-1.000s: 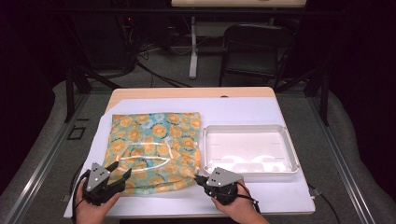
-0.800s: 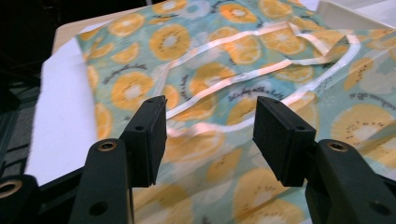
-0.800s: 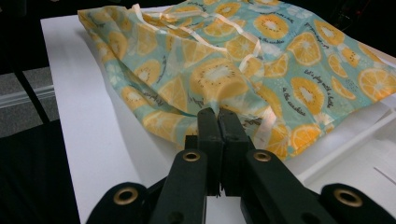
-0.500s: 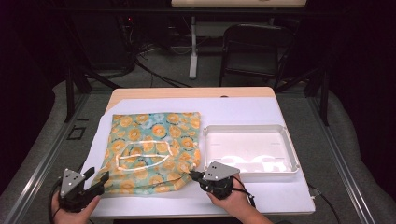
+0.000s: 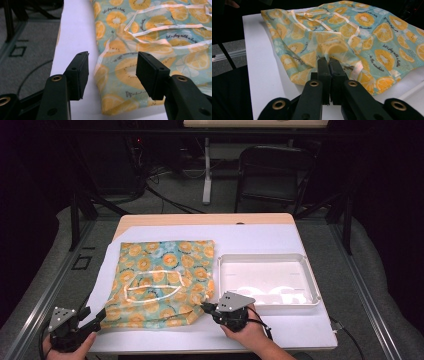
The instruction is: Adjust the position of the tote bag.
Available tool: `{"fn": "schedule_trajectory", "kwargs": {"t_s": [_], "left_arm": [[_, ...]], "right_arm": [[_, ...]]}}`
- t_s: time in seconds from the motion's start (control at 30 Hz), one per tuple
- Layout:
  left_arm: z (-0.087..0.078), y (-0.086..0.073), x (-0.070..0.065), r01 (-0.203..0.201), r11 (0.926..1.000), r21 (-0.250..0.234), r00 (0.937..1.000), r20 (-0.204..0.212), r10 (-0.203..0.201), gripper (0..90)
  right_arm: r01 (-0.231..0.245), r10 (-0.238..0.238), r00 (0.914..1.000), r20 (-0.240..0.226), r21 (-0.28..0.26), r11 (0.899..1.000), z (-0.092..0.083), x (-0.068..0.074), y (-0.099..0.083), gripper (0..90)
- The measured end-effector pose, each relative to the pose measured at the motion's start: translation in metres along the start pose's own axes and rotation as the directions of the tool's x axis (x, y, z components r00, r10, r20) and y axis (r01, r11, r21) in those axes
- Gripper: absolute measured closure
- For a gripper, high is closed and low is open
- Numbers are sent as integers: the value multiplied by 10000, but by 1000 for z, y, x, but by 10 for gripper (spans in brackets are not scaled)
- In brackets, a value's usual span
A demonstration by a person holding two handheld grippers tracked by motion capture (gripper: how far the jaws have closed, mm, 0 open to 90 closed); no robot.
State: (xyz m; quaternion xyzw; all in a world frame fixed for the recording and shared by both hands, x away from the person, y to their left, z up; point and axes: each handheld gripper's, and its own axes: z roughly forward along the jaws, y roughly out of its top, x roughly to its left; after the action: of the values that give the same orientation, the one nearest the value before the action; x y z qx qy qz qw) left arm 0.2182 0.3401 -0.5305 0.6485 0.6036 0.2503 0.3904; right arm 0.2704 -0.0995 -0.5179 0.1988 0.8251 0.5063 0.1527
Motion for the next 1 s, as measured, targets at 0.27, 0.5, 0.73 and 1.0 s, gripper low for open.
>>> {"fn": "schedule_trajectory", "kwargs": {"t_s": [0.27,0.5,0.73,1.0], "left_arm": [[6,-3,7,789,9958,470,9965,249,-801,435],[12,-5,7,865,9913,994,9952,380,-906,431],[14,-9,11,1905,9731,1293,9740,989,-2038,410],[16,-11,11,2067,9660,1554,9704,932,-2227,411]], "right_arm": [[51,-51,10000,31,48,10000,0,0,0,892],[192,-192,9998,11,91,9998,0,0,0,885],[190,-190,9998,34,65,9998,0,1,-1,883],[230,-230,9997,56,118,9997,-1,1,-1,882]]}}
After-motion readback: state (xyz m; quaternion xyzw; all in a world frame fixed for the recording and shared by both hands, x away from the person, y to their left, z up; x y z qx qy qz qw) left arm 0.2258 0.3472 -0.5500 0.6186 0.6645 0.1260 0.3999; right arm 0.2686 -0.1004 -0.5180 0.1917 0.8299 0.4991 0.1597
